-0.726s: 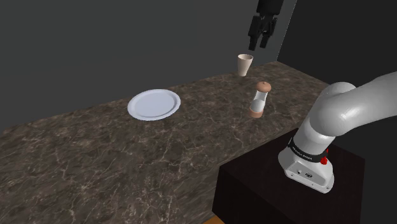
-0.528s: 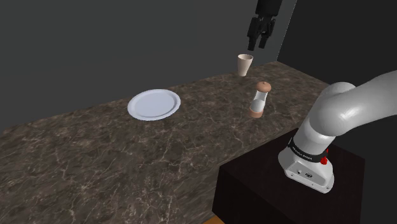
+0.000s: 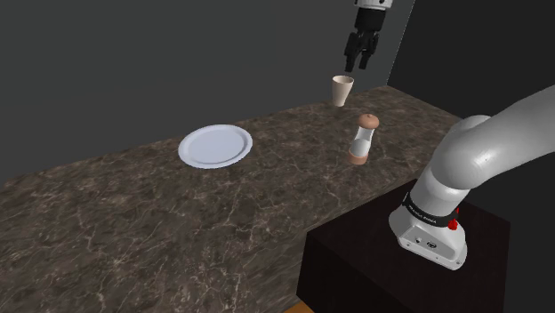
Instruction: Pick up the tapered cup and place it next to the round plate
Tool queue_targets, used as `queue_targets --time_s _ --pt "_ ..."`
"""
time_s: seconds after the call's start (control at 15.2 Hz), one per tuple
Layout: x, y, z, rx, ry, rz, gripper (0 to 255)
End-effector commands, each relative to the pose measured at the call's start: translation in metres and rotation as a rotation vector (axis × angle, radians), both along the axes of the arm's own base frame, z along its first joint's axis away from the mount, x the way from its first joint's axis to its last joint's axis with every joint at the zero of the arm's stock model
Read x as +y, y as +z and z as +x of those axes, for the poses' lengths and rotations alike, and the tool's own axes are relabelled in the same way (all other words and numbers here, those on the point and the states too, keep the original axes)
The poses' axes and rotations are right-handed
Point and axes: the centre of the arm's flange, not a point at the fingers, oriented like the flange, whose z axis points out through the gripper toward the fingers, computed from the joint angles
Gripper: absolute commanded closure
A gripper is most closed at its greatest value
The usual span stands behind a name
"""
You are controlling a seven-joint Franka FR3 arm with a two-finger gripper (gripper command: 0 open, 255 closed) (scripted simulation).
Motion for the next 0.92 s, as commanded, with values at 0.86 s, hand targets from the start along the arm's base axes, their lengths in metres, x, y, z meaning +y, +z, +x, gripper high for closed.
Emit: queue_targets --time_s 0.86 --pt "-0.165 -0.07 0.079 -0.014 -0.031 -0.008 0"
